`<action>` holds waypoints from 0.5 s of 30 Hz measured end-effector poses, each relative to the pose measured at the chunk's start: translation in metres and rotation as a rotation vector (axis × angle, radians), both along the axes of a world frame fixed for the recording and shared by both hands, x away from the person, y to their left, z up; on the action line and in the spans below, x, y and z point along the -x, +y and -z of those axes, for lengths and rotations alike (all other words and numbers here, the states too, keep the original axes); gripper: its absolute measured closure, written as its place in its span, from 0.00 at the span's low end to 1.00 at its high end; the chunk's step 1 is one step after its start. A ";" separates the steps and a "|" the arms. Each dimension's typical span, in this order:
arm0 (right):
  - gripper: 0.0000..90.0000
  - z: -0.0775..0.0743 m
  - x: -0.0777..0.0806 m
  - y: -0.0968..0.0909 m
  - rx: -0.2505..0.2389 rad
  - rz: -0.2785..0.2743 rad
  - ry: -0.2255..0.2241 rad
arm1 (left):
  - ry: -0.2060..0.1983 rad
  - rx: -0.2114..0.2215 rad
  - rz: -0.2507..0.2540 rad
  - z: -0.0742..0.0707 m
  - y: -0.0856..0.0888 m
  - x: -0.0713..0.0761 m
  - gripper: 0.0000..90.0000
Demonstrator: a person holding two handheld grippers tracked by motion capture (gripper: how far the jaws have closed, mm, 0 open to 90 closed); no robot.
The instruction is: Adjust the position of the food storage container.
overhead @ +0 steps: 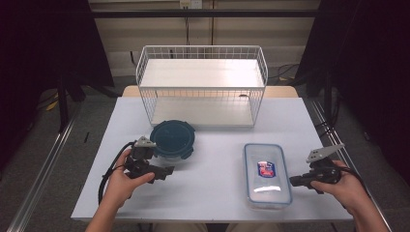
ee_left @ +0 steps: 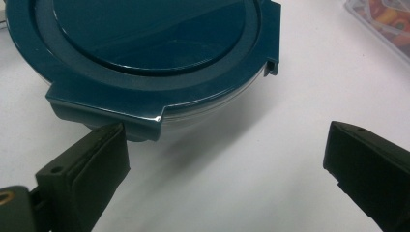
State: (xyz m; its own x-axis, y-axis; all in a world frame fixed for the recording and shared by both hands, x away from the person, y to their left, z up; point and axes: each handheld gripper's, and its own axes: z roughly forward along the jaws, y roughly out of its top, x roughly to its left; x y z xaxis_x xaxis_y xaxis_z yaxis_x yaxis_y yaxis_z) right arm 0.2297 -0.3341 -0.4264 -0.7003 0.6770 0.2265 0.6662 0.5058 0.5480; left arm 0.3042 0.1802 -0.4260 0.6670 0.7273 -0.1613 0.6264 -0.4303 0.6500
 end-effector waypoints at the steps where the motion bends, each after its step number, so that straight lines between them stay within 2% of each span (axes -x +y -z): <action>1: 1.00 0.000 0.000 0.000 0.000 0.000 0.000 | 0.001 0.002 0.000 0.000 0.000 0.000 0.03; 2: 1.00 0.001 -0.003 0.009 -0.001 -0.022 -0.009 | 0.000 0.002 -0.002 0.000 0.001 0.000 0.03; 7: 1.00 0.003 -0.005 0.024 0.007 -0.054 -0.014 | -0.002 0.002 -0.009 0.000 0.000 0.002 0.03; 11: 1.00 0.007 -0.008 0.037 -0.013 -0.086 -0.009 | 0.000 -0.006 -0.002 0.000 0.001 0.003 0.03; 14: 1.00 0.008 -0.009 0.043 -0.028 -0.100 -0.009 | 0.006 0.005 -0.008 0.001 0.001 0.004 0.03; 15: 1.00 0.008 -0.009 0.046 -0.031 -0.113 -0.008 | 0.007 -0.008 -0.004 0.001 0.002 0.004 0.03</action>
State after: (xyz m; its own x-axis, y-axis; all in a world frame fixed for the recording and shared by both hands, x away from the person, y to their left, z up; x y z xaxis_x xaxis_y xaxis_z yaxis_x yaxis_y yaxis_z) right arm 0.2392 -0.2883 -0.4344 -0.7737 0.5862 0.2404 0.6013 0.5600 0.5699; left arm 0.2998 0.1823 -0.4267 0.6632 0.7312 -0.1600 0.6324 -0.4330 0.6424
